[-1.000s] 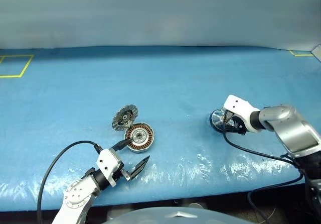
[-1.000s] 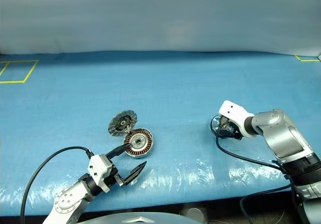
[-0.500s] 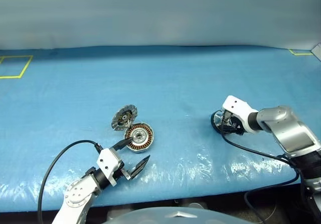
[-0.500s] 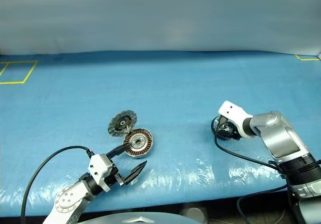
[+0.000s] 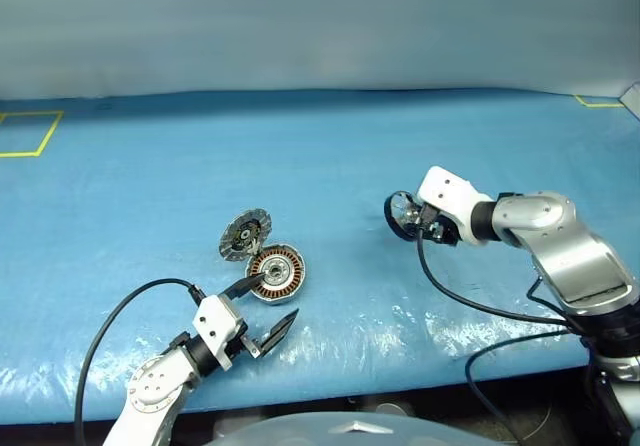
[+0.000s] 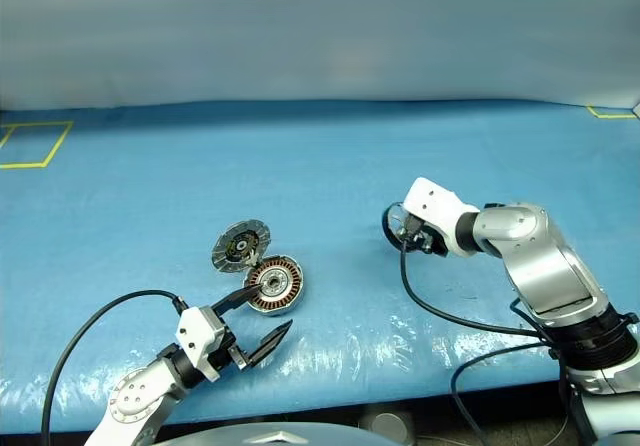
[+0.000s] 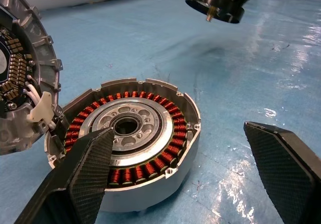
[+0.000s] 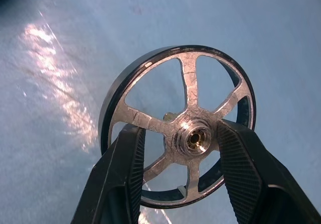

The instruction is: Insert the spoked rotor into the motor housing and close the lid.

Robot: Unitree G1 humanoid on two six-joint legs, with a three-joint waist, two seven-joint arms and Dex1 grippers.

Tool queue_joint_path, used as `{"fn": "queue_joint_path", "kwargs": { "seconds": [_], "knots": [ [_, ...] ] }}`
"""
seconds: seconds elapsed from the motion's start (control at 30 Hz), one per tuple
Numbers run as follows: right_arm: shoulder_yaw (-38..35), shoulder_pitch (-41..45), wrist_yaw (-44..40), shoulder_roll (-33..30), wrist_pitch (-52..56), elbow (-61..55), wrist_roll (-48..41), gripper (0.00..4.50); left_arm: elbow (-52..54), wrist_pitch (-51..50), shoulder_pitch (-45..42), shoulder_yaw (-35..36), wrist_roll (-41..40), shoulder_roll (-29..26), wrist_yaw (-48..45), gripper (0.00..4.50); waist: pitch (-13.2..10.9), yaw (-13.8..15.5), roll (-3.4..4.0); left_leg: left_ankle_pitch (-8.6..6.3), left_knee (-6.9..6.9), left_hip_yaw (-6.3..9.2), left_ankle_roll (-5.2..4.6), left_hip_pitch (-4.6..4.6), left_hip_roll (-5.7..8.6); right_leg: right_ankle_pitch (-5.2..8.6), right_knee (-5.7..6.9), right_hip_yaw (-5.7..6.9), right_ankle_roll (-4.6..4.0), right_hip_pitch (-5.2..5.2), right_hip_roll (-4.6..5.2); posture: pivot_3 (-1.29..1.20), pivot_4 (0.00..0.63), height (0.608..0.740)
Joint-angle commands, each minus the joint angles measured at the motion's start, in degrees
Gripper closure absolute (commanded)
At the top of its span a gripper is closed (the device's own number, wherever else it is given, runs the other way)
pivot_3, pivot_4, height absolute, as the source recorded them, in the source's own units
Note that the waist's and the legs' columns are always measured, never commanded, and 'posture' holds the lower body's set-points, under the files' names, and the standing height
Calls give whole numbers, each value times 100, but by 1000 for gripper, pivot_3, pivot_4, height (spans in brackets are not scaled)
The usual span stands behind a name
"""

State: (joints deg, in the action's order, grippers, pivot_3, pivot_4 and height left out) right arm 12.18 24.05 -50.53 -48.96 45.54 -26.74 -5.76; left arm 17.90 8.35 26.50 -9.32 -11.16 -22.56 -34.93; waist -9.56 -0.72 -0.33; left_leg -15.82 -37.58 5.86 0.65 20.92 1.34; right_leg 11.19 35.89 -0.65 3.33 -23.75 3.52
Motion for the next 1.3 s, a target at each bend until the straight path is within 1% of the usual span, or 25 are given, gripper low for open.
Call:
{"fn": "queue_joint_path", "kwargs": {
  "seconds": [0.03, 0.13, 0.2, 0.37, 0.5, 0.6, 0.7, 0.9, 1.1, 1.23, 1.3],
  "knots": [
    [321, 87, -55, 48, -331, -638, 69, 2649, 7, 303, 156, 237, 63, 35, 163, 0, -1, -3, -1, 0, 1, 0, 0, 1, 0, 0, 0, 0, 0, -2, 0, 0, 150, 740],
    [613, -45, -200, 300, -422, -1039, -214, 2649, 7, 543, 335, 340, 16, 103, 238, 0, -6, -12, -10, -1, 2, -1, -1, 9, 0, 0, -3, -1, 0, -8, 0, 0, 150, 740],
    [727, -204, -59, 682, -453, -1162, -375, 2650, 31, 649, 461, 431, -16, 145, 270, 0, -9, -13, -15, -1, 2, 0, -1, 9, -2, 0, -3, 0, -1, -9, 0, 0, 150, 740],
    [1293, -468, 807, 1608, -727, -1058, 126, 2650, 164, 705, 711, 617, -245, 145, 228, 0, -11, -17, -17, -1, -2, 0, -1, 9, -3, 1, 0, 0, -2, -9, 0, 0, 150, 740],
    [1553, -558, 1007, 1928, -727, -1036, 238, 2650, 237, 736, 585, 701, -135, 102, 261, 0, -12, -27, -16, -1, -3, 1, 0, 8, -3, 1, 3, 1, -3, -10, -1, 0, 150, 740],
    [1591, -572, 1070, 2028, -735, -964, 239, 2650, 244, 645, 333, 680, 2, 56, 279, 0, -12, -17, -17, -1, -3, 4, 0, 9, -1, 1, 3, 1, -3, -9, -1, 0, 150, 740],
    [1529, -611, 1170, 2112, -706, -906, 234, 2650, 241, 525, -45, 510, -15, 3, 129, 0, -12, -4, -16, 0, -5, 5, 0, 8, 0, 0, 4, 3, -2, -7, -1, 0, 150, 740],
    [1452, -635, 1324, 2124, -701, -840, 266, 2650, 183, 370, -578, 315, -27, -77, -69, 0, -12, -9, -16, 0, -5, 5, 1, 7, 2, -2, 4, 1, -1, -5, -1, 0, 150, 740],
    [1373, -693, 1382, 2074, -669, -873, 253, 2650, 10, 142, -524, 233, -14, -196, -237, 0, -12, -53, -15, 0, -1, 5, 0, 6, 1, -1, 4, 1, -2, -7, -2, 0, 150, 740],
    [1318, -736, 1404, 2032, -669, -891, 268, 2650, 90, 220, -501, 269, -116, -128, -232, 0, -12, -51, -16, 0, -3, 5, 0, 7, 1, -1, 4, 1, -2, -6, -1, 0, 150, 740],
    [1283, -748, 1397, 2018, -664, -905, 253, 2650, 283, 255, -487, 336, -331, -46, -231, 0, -12, -50, -16, 0, -4, 6, 0, 6, 1, -1, 4, 1, -2, -5, -2, 0, 150, 740]
  ]
}}
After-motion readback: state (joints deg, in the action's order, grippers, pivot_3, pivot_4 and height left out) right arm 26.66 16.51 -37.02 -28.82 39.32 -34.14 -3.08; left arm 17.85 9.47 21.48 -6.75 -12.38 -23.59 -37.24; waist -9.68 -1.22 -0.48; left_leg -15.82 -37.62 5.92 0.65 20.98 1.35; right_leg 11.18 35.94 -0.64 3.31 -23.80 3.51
